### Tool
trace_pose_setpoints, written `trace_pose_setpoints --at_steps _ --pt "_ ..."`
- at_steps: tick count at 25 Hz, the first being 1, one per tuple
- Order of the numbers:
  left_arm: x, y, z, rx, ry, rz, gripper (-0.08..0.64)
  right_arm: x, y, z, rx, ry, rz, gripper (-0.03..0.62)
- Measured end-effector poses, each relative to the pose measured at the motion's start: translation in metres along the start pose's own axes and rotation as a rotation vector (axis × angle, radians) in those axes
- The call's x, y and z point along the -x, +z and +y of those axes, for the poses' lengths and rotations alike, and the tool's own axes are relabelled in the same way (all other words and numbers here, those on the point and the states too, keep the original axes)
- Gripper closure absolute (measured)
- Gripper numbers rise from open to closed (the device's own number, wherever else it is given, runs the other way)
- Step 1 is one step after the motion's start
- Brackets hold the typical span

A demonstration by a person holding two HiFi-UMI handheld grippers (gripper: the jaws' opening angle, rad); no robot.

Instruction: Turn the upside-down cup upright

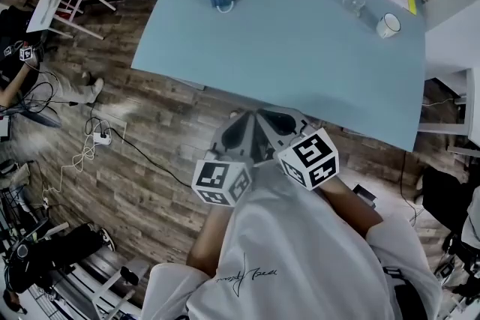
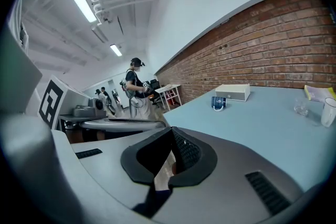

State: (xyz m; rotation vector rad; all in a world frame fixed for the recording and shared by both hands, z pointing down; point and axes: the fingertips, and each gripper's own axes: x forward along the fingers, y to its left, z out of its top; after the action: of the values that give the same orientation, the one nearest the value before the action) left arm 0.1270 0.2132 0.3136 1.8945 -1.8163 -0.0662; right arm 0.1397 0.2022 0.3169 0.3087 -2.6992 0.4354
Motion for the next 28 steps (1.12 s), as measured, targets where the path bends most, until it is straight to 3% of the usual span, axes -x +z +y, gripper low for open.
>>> trace_pose_setpoints --at_steps 28 --pt "-0.083 0.071 0.089 0.001 -0.079 0.071 0.551 -0.103 0.067 -0.063 -0.068 -0.084 0.020 0.571"
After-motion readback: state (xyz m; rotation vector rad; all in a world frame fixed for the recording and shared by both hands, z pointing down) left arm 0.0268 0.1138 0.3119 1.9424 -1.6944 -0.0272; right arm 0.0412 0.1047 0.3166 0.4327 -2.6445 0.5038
